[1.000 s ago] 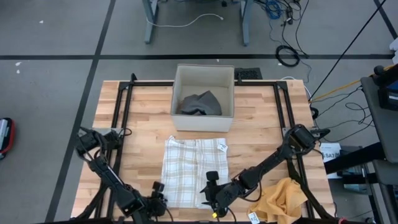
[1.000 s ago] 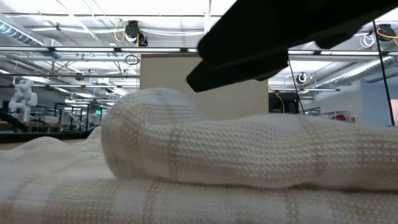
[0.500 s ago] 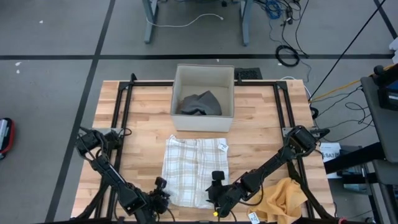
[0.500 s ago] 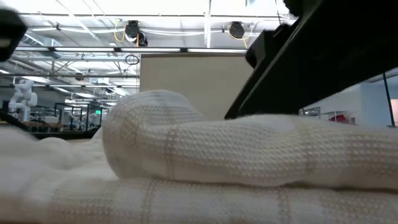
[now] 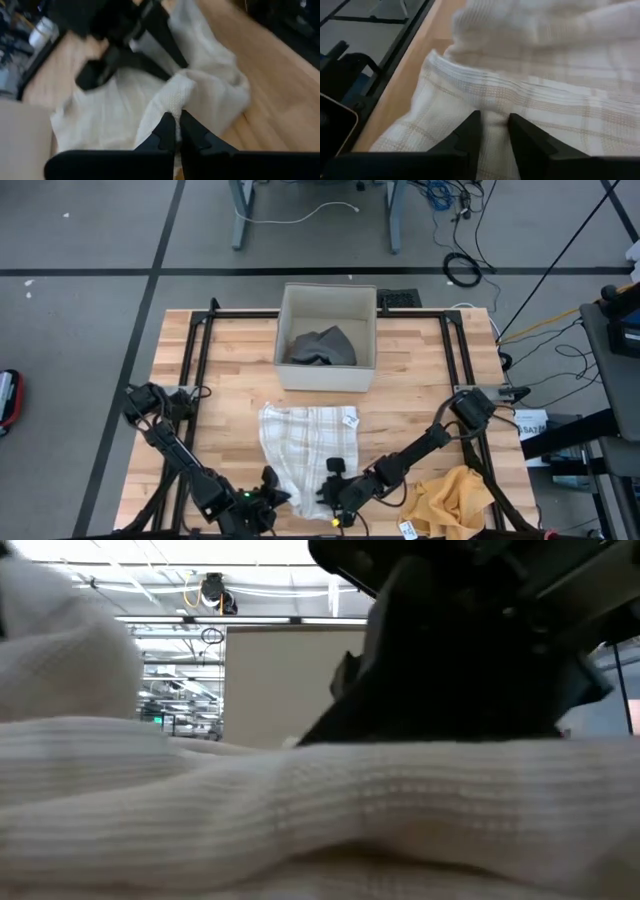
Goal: Fold towel
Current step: Fold the white patterned towel
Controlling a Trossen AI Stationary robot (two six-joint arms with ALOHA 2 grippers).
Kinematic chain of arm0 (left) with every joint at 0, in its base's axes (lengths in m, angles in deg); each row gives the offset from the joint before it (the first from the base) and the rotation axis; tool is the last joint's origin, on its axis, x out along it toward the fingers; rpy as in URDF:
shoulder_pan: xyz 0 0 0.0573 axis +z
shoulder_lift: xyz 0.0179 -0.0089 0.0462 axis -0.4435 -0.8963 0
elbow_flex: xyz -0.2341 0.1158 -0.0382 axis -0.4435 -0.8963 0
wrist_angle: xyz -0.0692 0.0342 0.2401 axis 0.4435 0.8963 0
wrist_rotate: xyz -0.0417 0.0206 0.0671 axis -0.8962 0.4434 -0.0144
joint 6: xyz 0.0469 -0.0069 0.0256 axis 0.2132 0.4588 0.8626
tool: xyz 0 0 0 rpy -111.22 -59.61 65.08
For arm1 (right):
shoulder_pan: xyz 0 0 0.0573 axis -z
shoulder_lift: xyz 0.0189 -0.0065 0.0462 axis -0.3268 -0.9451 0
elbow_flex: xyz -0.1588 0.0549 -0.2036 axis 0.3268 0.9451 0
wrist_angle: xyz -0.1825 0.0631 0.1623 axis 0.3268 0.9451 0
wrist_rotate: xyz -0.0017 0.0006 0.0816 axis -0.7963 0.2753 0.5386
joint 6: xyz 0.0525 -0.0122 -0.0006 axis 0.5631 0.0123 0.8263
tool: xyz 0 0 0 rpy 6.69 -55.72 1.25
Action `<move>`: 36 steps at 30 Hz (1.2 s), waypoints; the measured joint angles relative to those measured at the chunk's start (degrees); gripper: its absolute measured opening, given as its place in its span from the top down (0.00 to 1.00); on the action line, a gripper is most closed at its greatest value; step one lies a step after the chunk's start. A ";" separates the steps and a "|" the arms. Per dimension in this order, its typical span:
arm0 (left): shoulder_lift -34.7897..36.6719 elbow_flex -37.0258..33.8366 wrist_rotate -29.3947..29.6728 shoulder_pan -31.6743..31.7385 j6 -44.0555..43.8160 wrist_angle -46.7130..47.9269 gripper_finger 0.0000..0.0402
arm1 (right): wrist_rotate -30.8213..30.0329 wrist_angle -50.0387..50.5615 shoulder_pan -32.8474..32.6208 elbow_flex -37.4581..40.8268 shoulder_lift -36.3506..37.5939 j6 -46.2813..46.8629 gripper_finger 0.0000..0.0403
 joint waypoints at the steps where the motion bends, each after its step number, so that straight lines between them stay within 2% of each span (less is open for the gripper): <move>1: 0.00 0.00 0.03 0.36 2.01 -1.41 0.99 | 0.18 -0.65 0.31 0.02 -0.05 -0.81 0.78; 6: 0.00 0.04 -2.69 2.29 11.10 -8.15 0.99 | 1.02 -1.25 2.21 -0.17 -0.07 -3.19 0.78; 14: 0.00 0.07 -7.69 6.57 15.83 -11.00 0.99 | 2.69 -1.14 3.38 -0.20 0.50 -5.41 0.78; 22: 0.00 0.09 -8.23 6.97 18.43 -10.95 0.99 | 0.85 8.80 -0.06 -0.29 9.45 -5.17 0.78; 25: 0.00 0.11 -8.24 6.97 18.74 -10.91 0.99 | -2.02 13.77 -1.46 -0.29 12.21 -2.55 0.78; 29: 0.00 0.11 -8.26 6.99 19.60 -10.93 0.99 | -1.99 19.11 -2.49 -0.29 12.23 3.28 0.78; 36: 0.02 0.11 -8.25 6.99 23.02 -11.49 0.99 | -1.92 18.88 -3.62 -0.29 8.49 8.66 0.78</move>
